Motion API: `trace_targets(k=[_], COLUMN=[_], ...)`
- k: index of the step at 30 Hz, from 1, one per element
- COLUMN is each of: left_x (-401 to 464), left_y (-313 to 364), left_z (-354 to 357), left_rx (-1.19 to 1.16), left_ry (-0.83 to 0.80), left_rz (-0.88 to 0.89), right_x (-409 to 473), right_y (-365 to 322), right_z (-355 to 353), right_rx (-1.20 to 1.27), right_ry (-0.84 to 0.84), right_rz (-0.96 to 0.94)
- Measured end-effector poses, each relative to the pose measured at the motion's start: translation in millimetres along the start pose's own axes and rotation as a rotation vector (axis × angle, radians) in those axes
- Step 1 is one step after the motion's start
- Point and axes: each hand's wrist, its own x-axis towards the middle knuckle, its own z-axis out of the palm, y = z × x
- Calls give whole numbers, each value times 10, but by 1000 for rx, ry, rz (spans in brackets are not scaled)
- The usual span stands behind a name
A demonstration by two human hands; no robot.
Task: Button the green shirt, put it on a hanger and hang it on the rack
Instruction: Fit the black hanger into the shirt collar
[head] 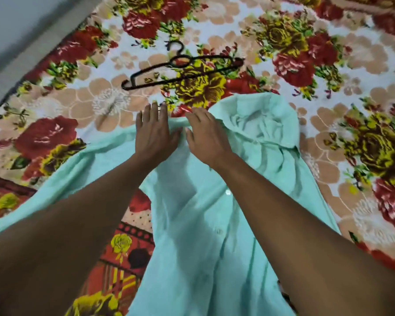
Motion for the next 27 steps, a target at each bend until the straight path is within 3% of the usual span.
trace_targets(k=[11,20,27], left_x=[389,422,467], left_y=[-246,-253,-265], left_z=[396,398,421], left_rx=[-16,-1,-35], left_ry=[43,35,49], left_rz=[-25,-41,-41], right_x=[1364,2476,2797], right_y=[184,645,686], right_z=[537,462,288], right_rx=[-133,-46,-212], right_ry=[-3,-475,-674], right_rz=[30,104,-7])
